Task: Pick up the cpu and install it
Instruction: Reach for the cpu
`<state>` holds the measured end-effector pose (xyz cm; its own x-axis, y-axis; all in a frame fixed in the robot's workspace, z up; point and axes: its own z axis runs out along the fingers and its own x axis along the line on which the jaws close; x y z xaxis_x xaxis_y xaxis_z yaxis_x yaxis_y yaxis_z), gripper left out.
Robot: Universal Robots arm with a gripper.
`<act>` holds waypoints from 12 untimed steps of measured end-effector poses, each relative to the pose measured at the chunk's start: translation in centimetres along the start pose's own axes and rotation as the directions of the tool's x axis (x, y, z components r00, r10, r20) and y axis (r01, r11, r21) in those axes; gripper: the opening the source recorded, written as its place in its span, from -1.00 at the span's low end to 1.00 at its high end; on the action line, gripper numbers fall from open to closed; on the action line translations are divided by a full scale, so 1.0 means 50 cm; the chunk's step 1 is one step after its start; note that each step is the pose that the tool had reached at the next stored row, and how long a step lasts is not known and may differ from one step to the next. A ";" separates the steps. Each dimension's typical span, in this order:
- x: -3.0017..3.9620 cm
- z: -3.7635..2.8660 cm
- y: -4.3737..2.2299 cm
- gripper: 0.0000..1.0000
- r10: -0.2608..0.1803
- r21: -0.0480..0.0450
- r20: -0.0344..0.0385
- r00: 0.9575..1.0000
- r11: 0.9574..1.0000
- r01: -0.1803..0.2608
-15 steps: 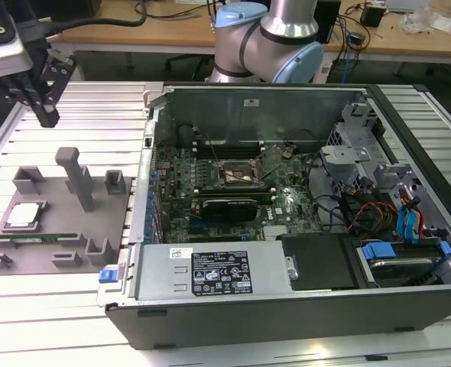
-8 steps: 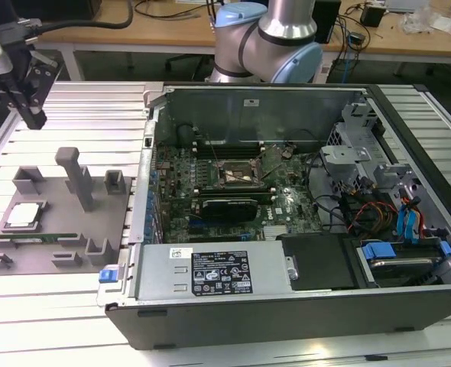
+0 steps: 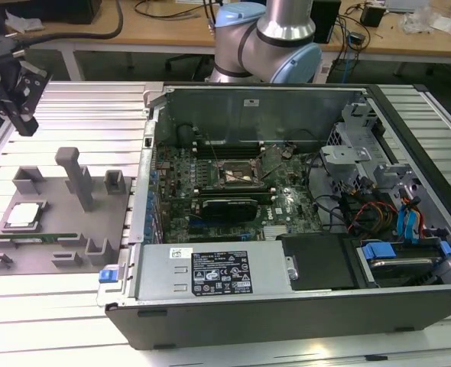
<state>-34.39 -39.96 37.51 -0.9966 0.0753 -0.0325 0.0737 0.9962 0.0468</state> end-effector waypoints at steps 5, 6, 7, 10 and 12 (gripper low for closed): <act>0.015 0.019 -0.002 -0.79 0.000 0.000 0.000 1.000 1.000 0.000; 0.016 0.022 -0.002 -0.79 0.000 0.000 0.000 1.000 1.000 0.000; 0.018 0.026 -0.003 -0.79 0.000 0.000 0.000 1.000 1.000 0.000; 0.023 0.037 -0.005 -0.79 0.000 0.000 0.000 1.000 1.000 0.000; 0.029 0.044 -0.007 -0.79 0.000 0.000 0.000 1.000 1.000 0.000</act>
<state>-35.78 -40.12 35.24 -0.9966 0.0755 -0.0323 0.0739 0.9962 0.0466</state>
